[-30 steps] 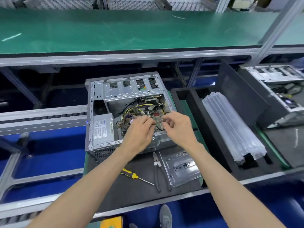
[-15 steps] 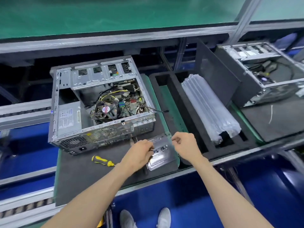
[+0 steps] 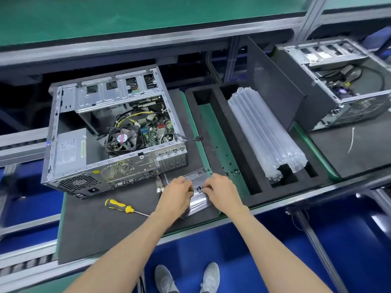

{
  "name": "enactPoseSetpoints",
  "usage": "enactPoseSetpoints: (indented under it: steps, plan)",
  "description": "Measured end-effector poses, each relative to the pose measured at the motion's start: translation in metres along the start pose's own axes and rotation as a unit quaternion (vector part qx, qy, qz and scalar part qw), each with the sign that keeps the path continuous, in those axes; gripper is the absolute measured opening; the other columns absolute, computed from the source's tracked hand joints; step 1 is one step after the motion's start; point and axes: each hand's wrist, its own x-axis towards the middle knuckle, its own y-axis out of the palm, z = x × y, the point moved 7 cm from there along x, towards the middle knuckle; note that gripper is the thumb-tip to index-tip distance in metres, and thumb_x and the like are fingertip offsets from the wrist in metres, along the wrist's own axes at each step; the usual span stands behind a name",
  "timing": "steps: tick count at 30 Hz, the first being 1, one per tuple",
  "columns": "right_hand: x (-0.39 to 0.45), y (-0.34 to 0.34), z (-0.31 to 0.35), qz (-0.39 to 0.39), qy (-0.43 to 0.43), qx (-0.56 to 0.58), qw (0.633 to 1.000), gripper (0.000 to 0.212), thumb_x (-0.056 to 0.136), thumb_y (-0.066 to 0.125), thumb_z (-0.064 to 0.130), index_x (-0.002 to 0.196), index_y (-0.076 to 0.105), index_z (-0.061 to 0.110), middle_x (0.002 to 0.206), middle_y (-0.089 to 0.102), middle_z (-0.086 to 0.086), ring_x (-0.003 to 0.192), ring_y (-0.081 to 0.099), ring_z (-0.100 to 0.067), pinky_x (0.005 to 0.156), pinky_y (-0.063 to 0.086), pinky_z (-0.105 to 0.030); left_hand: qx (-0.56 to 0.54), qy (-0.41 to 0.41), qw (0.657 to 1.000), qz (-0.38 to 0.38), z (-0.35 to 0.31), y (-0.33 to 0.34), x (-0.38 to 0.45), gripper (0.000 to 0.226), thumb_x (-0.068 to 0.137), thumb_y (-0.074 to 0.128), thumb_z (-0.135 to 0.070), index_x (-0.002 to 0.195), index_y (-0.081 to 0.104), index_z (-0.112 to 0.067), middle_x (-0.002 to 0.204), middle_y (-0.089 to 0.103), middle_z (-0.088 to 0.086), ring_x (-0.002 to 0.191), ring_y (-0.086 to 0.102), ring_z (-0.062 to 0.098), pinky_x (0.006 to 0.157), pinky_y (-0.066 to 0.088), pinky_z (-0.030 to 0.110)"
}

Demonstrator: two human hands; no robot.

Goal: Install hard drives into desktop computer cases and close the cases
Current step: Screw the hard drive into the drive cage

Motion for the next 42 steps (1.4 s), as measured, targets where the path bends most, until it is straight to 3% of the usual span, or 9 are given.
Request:
enactPoseSetpoints:
  steps: [5, 10, 15, 19, 24, 32, 38, 42]
  plan:
    - [0.002, 0.007, 0.000, 0.016, -0.005, 0.032, 0.999, 0.014, 0.101, 0.057, 0.020, 0.097, 0.067, 0.012, 0.105, 0.062, -0.002, 0.091, 0.060, -0.025, 0.076, 0.047, -0.034, -0.034, 0.017, 0.999, 0.000, -0.013, 0.002, 0.008, 0.016, 0.099, 0.058, -0.018, 0.111, 0.068, -0.016, 0.105, 0.059, 0.002, 0.104, 0.054, 0.023, 0.083, 0.039, 0.030]
    - [0.003, 0.000, -0.014, -0.008, 0.031, 0.074, 0.997, 0.010, 0.101, 0.055, 0.014, 0.095, 0.062, 0.011, 0.095, 0.065, -0.002, 0.083, 0.056, -0.019, 0.071, 0.044, -0.031, -0.014, 0.012, 1.000, 0.008, -0.019, 0.004, 0.019, 0.020, 0.101, 0.054, -0.024, 0.114, 0.070, -0.021, 0.104, 0.059, 0.000, 0.104, 0.055, 0.021, 0.087, 0.047, 0.037]
    - [0.004, -0.003, -0.018, 0.003, 0.038, 0.113, 0.993, 0.011, 0.098, 0.057, 0.010, 0.102, 0.068, 0.011, 0.095, 0.070, -0.002, 0.089, 0.063, -0.020, 0.083, 0.054, -0.038, 0.003, 0.006, 1.000, 0.019, -0.021, 0.005, 0.021, 0.023, 0.098, 0.054, -0.023, 0.111, 0.072, -0.024, 0.107, 0.062, -0.002, 0.106, 0.056, 0.020, 0.087, 0.051, 0.040]
    - [0.004, -0.006, -0.026, -0.003, 0.049, 0.171, 0.984, 0.015, 0.093, 0.063, 0.007, 0.101, 0.074, 0.013, 0.091, 0.074, 0.001, 0.081, 0.068, -0.010, 0.083, 0.058, -0.029, -0.011, 0.003, 1.000, 0.023, -0.020, 0.006, 0.020, 0.027, 0.094, 0.053, -0.017, 0.111, 0.074, -0.024, 0.111, 0.064, -0.002, 0.107, 0.057, 0.019, 0.089, 0.050, 0.038]
    - [0.001, -0.006, -0.036, -0.006, 0.071, 0.229, 0.971, 0.016, 0.088, 0.071, 0.008, 0.100, 0.076, 0.018, 0.084, 0.073, 0.007, 0.073, 0.068, -0.004, 0.078, 0.059, -0.025, -0.003, 0.008, 1.000, 0.002, -0.021, 0.007, 0.020, 0.024, 0.098, 0.054, -0.025, 0.109, 0.075, -0.025, 0.102, 0.062, -0.002, 0.101, 0.057, 0.020, 0.082, 0.048, 0.034]
    - [0.001, -0.006, -0.031, 0.016, 0.053, 0.199, 0.978, 0.022, 0.087, 0.070, 0.004, 0.100, 0.075, 0.020, 0.085, 0.071, 0.007, 0.074, 0.065, -0.005, 0.079, 0.056, -0.020, -0.041, 0.013, 0.999, -0.007, -0.015, 0.007, 0.017, 0.021, 0.089, 0.058, -0.011, 0.099, 0.072, -0.022, 0.100, 0.065, -0.004, 0.098, 0.059, 0.018, 0.088, 0.048, 0.033]
    - [0.002, -0.007, -0.026, 0.026, 0.037, 0.166, 0.985, 0.020, 0.087, 0.072, 0.006, 0.102, 0.073, 0.019, 0.079, 0.065, 0.013, 0.070, 0.062, -0.003, 0.077, 0.055, -0.019, -0.036, 0.014, 0.999, -0.010, -0.017, 0.010, 0.018, 0.012, 0.092, 0.066, -0.028, 0.098, 0.076, -0.025, 0.099, 0.063, -0.006, 0.098, 0.055, 0.017, 0.086, 0.045, 0.033]
    - [0.003, -0.007, -0.026, 0.022, 0.031, 0.160, 0.986, 0.020, 0.086, 0.073, 0.006, 0.101, 0.074, 0.018, 0.078, 0.064, 0.015, 0.069, 0.062, -0.003, 0.076, 0.055, -0.019, -0.028, 0.014, 0.999, -0.009, -0.020, 0.011, 0.019, 0.011, 0.093, 0.064, -0.025, 0.095, 0.075, -0.023, 0.098, 0.062, -0.004, 0.096, 0.054, 0.020, 0.084, 0.043, 0.035]
